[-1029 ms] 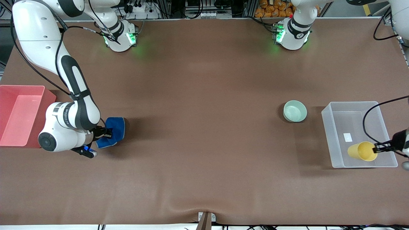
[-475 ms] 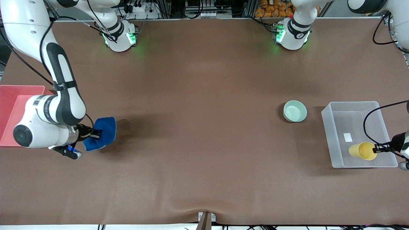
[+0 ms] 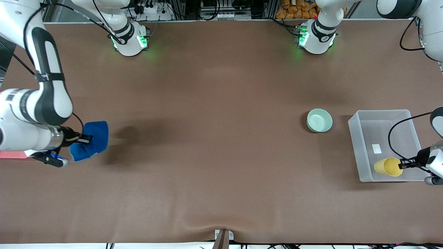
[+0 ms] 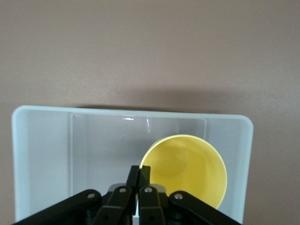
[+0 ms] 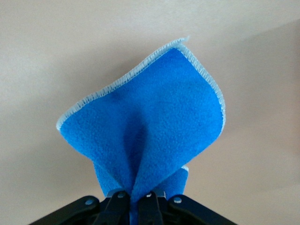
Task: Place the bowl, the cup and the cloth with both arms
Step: 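Carry the cloth into the pink bin while the left gripper lowers the cup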
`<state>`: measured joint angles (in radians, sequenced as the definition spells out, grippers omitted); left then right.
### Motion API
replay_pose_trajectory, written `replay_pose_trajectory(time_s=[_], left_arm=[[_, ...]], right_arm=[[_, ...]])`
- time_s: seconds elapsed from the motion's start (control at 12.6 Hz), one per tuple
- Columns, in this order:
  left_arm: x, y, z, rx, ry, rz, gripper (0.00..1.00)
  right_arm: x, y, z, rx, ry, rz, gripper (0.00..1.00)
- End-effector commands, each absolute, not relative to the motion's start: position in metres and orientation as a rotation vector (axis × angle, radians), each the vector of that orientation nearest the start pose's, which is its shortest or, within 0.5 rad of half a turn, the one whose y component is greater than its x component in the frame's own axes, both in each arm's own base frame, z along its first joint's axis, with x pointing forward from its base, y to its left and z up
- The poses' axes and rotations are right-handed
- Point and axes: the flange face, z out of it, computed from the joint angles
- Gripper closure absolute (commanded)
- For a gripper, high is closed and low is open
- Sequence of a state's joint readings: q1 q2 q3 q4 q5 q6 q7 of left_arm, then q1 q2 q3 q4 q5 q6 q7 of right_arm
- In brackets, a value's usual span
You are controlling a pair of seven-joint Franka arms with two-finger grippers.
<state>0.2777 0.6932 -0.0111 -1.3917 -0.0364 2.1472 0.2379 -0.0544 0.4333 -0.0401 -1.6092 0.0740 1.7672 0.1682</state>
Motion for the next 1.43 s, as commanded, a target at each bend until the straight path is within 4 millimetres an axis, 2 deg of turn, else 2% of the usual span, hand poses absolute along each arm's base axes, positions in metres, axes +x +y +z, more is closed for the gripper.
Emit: replay_pose_trajectory(time_s=[0.0,0.08,0.24,0.32,0.4,0.63,0.71,0.87,1.03,1.11,1.19,1.35], left_arm=[[0.708,0.192,0.305,-3.175,-0.068,-0.15,1.0],[0.708,0.185,0.3,-3.175,-0.073,-0.157,1.0],[0.708,0.183,0.293,-3.17,-0.073,-0.182,1.0],[0.708,0.183,0.286,-3.167,-0.073,-0.186,1.0],[0.708,0.182,0.281,-3.165,-0.072,-0.195,1.0],[0.708,0.182,0.273,-3.164,-0.064,-0.197,1.0],[0.708,0.182,0.269,-3.164,-0.059,-0.195,1.0],[0.709,0.182,0.268,-3.161,-0.054,-0.199,1.0],[0.71,0.184,0.271,-3.151,-0.035,-0.202,0.74],[0.711,0.183,0.273,-3.148,-0.031,-0.205,0.65],[0.711,0.183,0.275,-3.147,-0.031,-0.21,0.59],[0.713,0.183,0.287,-3.143,-0.026,-0.221,0.56]], right_arm=[[0.625,-0.098,0.388,-3.032,0.323,0.442,1.0],[0.621,-0.118,0.402,-3.039,0.291,0.448,1.0],[0.61,-0.149,0.429,-3.096,0.292,0.464,1.0],[0.602,-0.171,0.44,-3.153,0.271,0.477,1.0],[0.594,-0.189,0.447,-3.178,0.191,0.487,1.0],[0.563,-0.285,0.458,-3.16,-0.002,0.463,1.0],[0.554,-0.316,0.454,-3.177,-0.06,0.477,1.0],[0.551,-0.362,0.434,-3.247,-0.185,0.407,1.0],[0.546,-0.399,0.399,-3.252,-0.253,0.375,1.0],[0.545,-0.413,0.383,-3.26,-0.274,0.342,1.0],[0.545,-0.422,0.362,-3.256,-0.275,0.343,1.0],[0.538,-0.438,0.321,-3.236,-0.25,0.361,1.0]])
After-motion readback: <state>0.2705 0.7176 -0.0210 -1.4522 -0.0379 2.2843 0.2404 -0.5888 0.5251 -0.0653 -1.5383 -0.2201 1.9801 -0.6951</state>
